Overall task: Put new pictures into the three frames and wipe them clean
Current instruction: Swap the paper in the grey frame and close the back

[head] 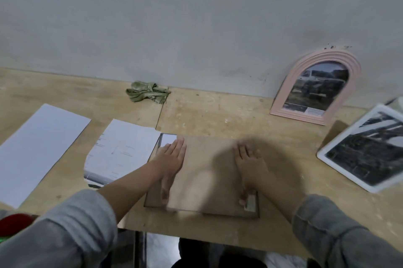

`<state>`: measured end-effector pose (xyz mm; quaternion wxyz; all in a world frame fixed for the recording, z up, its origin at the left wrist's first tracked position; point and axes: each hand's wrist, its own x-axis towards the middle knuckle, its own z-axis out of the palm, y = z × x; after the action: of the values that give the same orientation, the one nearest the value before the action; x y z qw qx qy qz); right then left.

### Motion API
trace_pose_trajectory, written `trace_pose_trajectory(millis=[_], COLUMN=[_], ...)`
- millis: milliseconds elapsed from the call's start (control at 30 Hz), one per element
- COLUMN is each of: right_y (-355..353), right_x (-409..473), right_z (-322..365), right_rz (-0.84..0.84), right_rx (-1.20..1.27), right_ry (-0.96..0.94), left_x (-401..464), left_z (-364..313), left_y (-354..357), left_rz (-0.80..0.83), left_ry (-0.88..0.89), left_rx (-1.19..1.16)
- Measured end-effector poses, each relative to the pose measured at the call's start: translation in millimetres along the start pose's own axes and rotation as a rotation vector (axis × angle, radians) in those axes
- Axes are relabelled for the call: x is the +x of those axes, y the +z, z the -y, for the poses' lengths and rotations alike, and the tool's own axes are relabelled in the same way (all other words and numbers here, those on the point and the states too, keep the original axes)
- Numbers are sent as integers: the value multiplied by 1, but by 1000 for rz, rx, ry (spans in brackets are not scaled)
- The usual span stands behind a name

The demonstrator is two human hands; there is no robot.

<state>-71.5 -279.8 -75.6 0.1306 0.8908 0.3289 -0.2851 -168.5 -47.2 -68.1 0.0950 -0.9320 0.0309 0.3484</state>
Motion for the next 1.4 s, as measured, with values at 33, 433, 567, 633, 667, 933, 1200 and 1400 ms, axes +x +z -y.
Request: trace_pose_trajectory(millis=[33, 433, 567, 633, 667, 933, 1200, 1400], right_y=[-1, -7, -11, -13, -13, -3, 0, 6], right_x=[1, 9, 6, 4, 3, -2, -5, -21], right_z=[0, 8, 14, 16, 17, 12, -2, -1], right_rz=[22, 109, 103, 86, 75, 30, 36, -5], right_rx=[8, -63, -68, -69, -60, 17, 95, 66], right_ry=[-2, 33, 44, 54, 56, 55, 25, 27], left_x=[1, 4, 0, -2, -3, 0, 7, -2], left_z=[1, 7, 3, 9, 14, 36, 54, 24], left_y=[1, 4, -3, -7, -9, -8, -2, 3], left_rz=[-1, 5, 37, 47, 46, 74, 91, 86], left_ry=[8, 42, 28, 46, 62, 146, 217, -8], left_rx=[-1, 47, 70, 115, 135, 147, 83, -19])
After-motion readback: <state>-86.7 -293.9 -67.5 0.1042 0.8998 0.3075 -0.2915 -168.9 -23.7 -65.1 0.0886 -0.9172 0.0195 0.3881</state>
